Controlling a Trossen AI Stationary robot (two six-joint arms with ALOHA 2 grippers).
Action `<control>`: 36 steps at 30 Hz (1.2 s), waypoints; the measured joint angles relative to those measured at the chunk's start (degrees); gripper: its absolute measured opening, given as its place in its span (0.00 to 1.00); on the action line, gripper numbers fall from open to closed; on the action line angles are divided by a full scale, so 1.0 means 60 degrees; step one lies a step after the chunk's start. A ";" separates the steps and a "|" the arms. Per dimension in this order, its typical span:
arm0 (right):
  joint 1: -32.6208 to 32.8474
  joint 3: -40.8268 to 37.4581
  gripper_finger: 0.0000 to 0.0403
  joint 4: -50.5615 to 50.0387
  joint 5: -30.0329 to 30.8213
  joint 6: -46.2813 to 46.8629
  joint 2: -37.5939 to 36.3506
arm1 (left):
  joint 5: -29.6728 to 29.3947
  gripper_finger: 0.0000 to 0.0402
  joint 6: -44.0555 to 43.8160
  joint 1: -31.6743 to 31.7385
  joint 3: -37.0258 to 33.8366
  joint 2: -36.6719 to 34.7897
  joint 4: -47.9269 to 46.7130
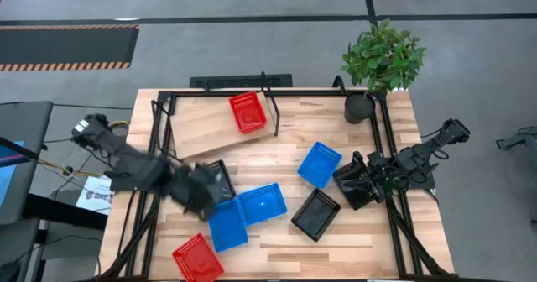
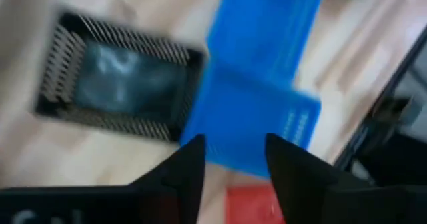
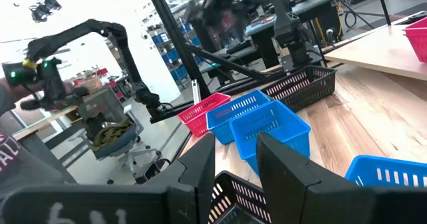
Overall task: Stack baskets on shelf by color
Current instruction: Stack the red bin on top of the red bin on the shelf
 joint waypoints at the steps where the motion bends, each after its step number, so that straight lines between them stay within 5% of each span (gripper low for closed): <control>1: 0.0000 0.0002 0.33 0.0000 0.0002 0.0000 -0.0001 | 0.0062 0.41 -0.0369 -0.0412 0.0000 0.0255 0.0021; 7: 0.0000 0.0002 0.33 0.0000 0.0011 0.0000 0.0001 | 0.0274 0.50 -0.2781 -0.1982 0.0000 0.1720 -0.0017; 13: 0.0000 0.0000 0.33 0.0000 0.0022 0.0000 0.0001 | 0.0763 0.51 -0.3360 -0.2802 -0.0005 0.2719 -0.0688; 21: 0.0000 0.0000 0.33 0.0004 0.0044 0.0006 0.0001 | 0.0448 0.51 -0.4518 -0.3531 -0.0004 0.2463 -0.1126; 27: 0.0000 0.0002 0.33 0.0004 0.0047 0.0004 0.0001 | 0.1254 0.51 -0.4308 -0.3674 -0.0044 0.2467 -0.0737; 36: 0.0000 0.0003 0.33 0.0004 0.0049 0.0007 0.0001 | 0.1676 0.68 -0.4437 -0.3676 -0.0737 0.2471 0.0373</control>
